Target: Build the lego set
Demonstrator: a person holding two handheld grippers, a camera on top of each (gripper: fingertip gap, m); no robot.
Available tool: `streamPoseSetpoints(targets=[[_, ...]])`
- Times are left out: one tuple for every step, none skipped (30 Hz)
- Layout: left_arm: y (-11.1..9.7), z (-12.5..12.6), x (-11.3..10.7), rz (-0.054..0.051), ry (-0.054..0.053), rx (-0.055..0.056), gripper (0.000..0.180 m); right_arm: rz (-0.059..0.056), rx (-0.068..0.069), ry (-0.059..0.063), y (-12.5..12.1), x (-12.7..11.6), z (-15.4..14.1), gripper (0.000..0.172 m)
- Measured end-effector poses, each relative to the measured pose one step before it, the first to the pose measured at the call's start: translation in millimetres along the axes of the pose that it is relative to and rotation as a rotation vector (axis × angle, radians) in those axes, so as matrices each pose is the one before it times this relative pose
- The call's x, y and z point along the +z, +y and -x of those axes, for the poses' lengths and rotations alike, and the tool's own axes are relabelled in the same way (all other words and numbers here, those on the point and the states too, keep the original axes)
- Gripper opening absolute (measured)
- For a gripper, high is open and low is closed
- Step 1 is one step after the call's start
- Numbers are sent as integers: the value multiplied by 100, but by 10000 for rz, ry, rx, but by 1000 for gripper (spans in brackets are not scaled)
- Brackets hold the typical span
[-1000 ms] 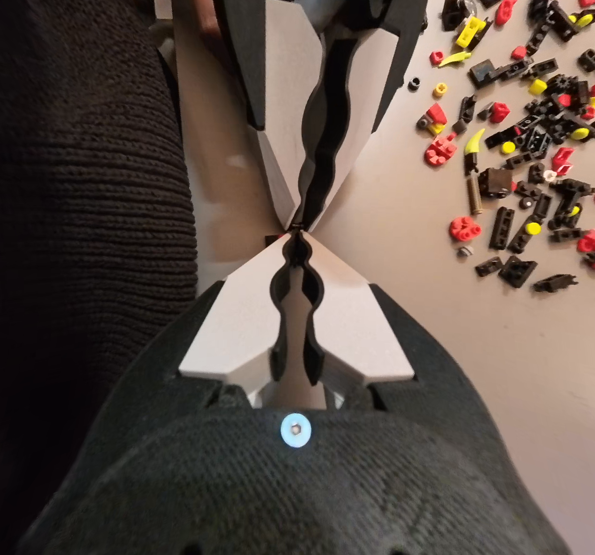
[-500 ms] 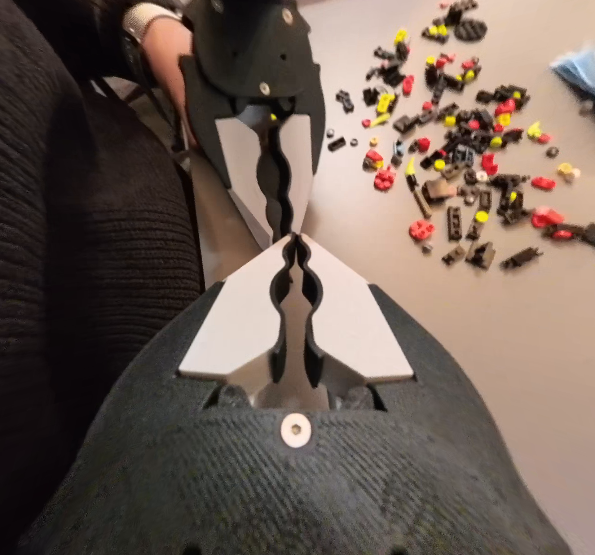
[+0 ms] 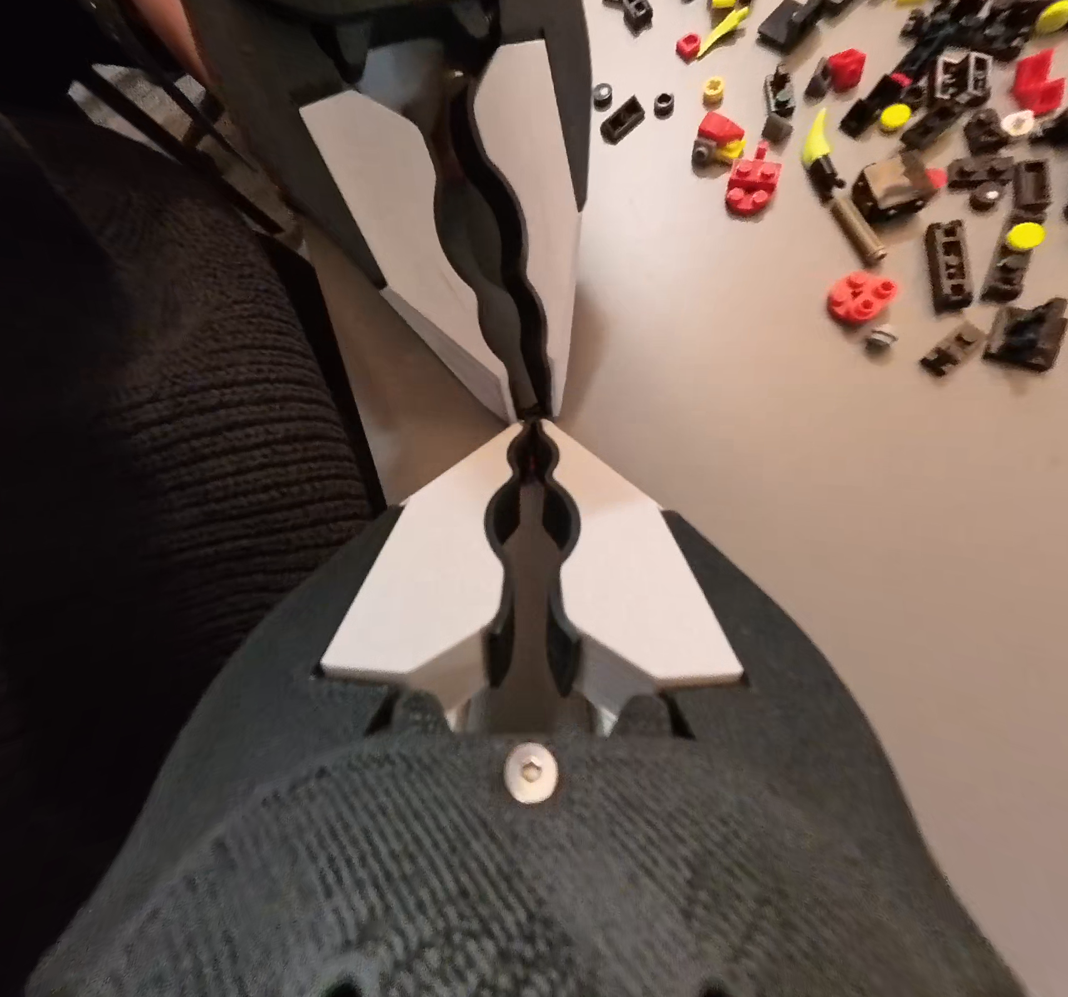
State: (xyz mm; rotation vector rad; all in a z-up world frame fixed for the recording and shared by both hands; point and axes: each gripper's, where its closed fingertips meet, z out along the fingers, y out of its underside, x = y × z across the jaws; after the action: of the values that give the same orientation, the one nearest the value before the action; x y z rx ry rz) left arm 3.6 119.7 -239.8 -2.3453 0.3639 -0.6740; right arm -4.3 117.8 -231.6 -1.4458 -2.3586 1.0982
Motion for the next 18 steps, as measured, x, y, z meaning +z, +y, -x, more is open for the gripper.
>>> streamPoseSetpoints(targets=[[14,10,1,0,-6,3,5,41,-74,52,30,43,-19,0],[-18,-6,3,-13,-3,10,5,35,-60,73,12,-19,-52,0],[2,-12,8,-2,2,16,5,43,-41,45,19,4,-4,0],[-6,-16,7,-3,1,26,5,47,-32,61,5,20,-15,0],[4,-6,12,-1,-5,23,5,69,-50,79,10,8,-16,0],[6,-24,6,0,4,5,5,94,-69,95,22,16,-14,0],[6,-8,0,-6,4,-13,5,106,-103,120,15,24,-8,0],[4,-12,-9,-3,2,-18,5,99,-156,148,8,23,2,0],[5,-1,-9,-2,-4,-16,5,64,-219,175,-7,36,9,0],[-5,4,-2,2,-14,-5,5,27,-223,182,-21,45,22,0],[12,-1,9,10,-17,1,5,37,-173,148,-2,23,6,0],[-4,2,8,3,-20,3,5,48,-140,100,23,5,-1,0],[-2,-3,-5,-2,-17,-14,5,35,-116,75,23,-7,9,0],[-3,5,3,-3,-4,-37,5,35,-77,52,25,-1,-5,0],[-4,-3,8,-9,5,-47,5,14,-75,46,12,-1,7,0],[5,-4,-2,-3,11,-47,5,-1,-115,60,20,-2,4,0],[7,5,9,5,5,-29,5,9,-152,88,14,4,9,0],[22,8,9,6,-6,-11,5,19,-178,96,10,5,4,0]])
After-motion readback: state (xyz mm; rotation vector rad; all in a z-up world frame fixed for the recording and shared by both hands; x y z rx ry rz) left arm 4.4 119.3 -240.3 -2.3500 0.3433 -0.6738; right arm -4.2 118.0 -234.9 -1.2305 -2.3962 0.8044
